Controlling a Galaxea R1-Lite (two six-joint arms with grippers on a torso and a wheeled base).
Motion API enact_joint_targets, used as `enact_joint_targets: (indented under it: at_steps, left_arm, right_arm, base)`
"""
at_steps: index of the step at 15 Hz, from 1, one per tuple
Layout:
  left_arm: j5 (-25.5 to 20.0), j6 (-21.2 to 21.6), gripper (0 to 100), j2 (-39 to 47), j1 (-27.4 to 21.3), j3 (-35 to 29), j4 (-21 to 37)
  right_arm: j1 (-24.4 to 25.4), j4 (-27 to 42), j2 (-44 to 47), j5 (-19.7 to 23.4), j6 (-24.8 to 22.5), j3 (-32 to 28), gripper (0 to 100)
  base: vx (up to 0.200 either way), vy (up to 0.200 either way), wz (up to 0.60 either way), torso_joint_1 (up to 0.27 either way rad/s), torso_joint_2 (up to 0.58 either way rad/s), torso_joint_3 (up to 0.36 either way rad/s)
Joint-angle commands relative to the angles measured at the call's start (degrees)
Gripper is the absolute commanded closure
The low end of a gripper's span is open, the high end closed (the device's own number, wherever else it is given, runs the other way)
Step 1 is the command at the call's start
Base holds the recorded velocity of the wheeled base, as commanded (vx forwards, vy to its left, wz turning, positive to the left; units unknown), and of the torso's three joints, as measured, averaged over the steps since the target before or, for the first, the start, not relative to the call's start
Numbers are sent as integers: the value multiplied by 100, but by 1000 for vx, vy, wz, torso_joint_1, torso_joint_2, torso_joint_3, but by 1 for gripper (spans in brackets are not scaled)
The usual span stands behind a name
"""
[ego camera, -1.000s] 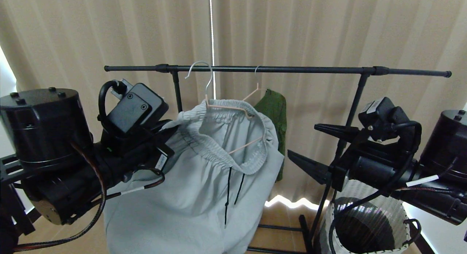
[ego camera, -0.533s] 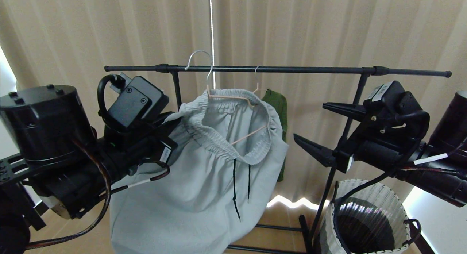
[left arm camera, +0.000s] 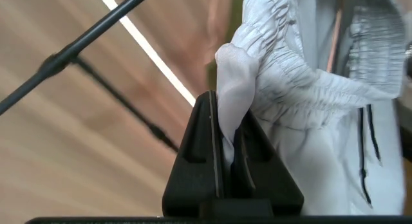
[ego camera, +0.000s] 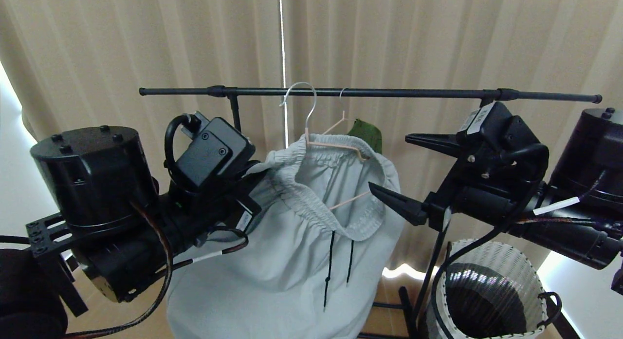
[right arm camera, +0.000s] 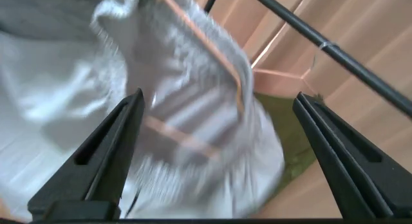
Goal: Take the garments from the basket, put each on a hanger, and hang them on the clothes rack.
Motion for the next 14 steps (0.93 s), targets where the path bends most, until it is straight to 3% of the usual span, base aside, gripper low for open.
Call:
enact_joint_targets:
  at_steps: [1, 9, 12, 13, 14]
  left_arm:
    - [-128, 11, 100, 1, -178, 30, -3]
    - [-901, 46, 100, -157, -301, 223, -161]
    - [-928, 82, 100, -281, -301, 250, -161]
    - [-928, 90, 100, -298, -301, 250, -161]
    - [-928, 99, 100, -307, -301, 258, -161]
  right_arm:
    - [57, -3, 416, -12, -91, -275, 0]
    - [-216, -11, 741, 5, -82, -486, 0]
    - [-216, -11, 758, 5, -82, -477, 0]
    - [-216, -3, 758, 5, -82, -468, 100]
    - [-216, -11, 767, 5, -82, -468, 100]
  base:
    - [0, 0, 0, 0, 0, 0]
    - [0, 0, 0, 0, 0, 0]
    - [0, 0, 0, 0, 0, 0]
    - [0, 0, 0, 0, 0, 0]
    - [0, 0, 0, 0, 0, 0]
